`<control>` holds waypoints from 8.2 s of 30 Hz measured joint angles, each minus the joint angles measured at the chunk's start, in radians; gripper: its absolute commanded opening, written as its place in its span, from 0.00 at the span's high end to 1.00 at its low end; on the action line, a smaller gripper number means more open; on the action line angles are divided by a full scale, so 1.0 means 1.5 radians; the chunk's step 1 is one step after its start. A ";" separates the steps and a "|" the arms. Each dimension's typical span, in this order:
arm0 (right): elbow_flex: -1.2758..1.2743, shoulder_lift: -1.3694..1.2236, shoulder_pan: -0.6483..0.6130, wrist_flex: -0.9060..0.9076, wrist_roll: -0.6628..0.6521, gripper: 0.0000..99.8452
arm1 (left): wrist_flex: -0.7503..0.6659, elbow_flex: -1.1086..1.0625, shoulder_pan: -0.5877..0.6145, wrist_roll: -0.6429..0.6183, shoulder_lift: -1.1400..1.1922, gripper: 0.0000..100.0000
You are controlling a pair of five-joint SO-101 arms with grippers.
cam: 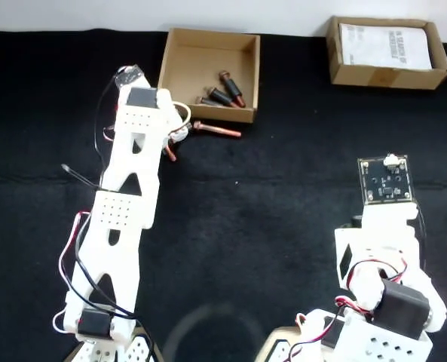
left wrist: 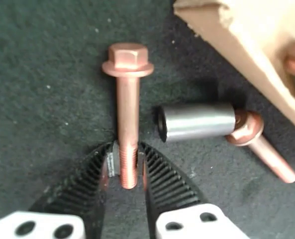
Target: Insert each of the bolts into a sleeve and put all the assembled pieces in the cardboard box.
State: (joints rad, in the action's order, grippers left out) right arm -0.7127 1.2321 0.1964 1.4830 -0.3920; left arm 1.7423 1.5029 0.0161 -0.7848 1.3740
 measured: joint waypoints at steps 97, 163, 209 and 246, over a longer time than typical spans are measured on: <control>-0.136 0.000 -0.035 -0.301 -0.047 0.99 | -0.166 -0.795 0.069 0.476 -0.447 0.99; -0.578 0.310 -0.667 -0.708 0.345 0.99 | -0.464 -1.322 -0.176 0.420 -1.680 0.99; -0.609 0.386 -0.625 -0.707 0.345 0.99 | -0.586 -1.459 -0.321 0.311 -1.607 0.99; -0.610 0.386 -0.590 -0.706 0.345 0.99 | -0.462 -1.507 -0.388 0.351 -1.602 0.78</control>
State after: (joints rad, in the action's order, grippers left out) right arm -1.6272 1.8105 -0.6889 0.4242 0.1250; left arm 1.0487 -0.7572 -0.5654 -0.2585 -1.0288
